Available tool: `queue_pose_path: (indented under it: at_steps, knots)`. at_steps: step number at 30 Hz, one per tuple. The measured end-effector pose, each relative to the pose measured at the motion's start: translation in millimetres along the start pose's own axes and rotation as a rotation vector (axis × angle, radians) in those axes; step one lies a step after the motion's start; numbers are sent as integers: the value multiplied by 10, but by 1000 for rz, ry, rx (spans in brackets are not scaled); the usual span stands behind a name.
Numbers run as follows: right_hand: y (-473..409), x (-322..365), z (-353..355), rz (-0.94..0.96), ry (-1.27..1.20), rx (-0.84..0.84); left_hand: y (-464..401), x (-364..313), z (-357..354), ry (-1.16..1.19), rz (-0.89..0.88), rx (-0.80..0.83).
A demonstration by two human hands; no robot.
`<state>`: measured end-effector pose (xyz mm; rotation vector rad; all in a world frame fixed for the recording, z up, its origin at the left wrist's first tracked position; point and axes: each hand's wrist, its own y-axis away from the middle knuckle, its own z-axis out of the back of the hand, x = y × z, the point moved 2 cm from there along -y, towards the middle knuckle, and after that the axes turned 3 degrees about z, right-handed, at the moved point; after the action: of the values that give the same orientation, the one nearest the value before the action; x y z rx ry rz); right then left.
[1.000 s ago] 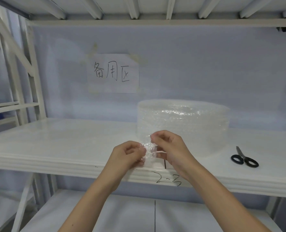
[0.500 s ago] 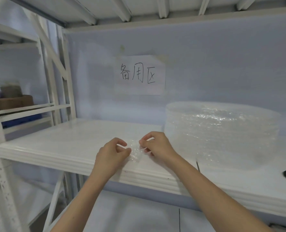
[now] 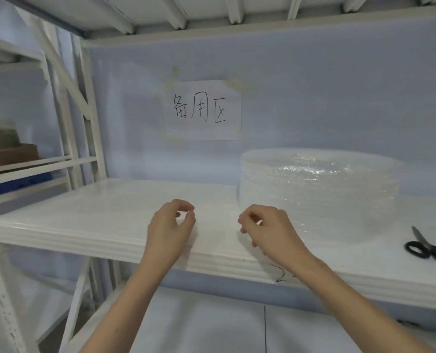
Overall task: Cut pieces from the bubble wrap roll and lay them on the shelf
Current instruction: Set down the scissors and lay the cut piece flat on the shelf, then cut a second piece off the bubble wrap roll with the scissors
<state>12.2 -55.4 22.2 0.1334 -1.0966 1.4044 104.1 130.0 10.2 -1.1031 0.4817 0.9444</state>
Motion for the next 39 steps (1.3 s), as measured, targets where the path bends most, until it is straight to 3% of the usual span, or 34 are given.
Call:
queue_pose_path:
  at_steps: [2, 8, 11, 14, 19, 25, 33, 37, 39]
  knots:
    - [240, -84, 352, -17, 93, -53, 62, -213, -246, 59, -43, 77]
    - [690, -524, 1520, -169, 584, -427, 342, -748, -998, 253, -35, 338]
    - [815, -853, 1998, -333, 875, -435, 448, -916, -1212, 267, -9, 403]
    - [875, -1126, 2256, -467, 1007, -392, 464, -1010, -1308, 277, 64, 368]
    - [889, -1280, 2381, -588, 956, -265, 402, -1015, -1352, 345, 144, 337]
    - [815, -1167, 2365, -636, 914, -175, 412, -1051, -1334, 414, 75, 359]
    - [725, -1025, 2381, -705, 903, -15, 475, -1074, -1270, 540, 6, 510]
    - [752, -994, 2448, -689, 760, -91, 493, -1072, -1252, 563, 32, 564]
    - [850, -976, 2529, -689, 484, -212, 490, -1056, -1255, 572, 55, 570]
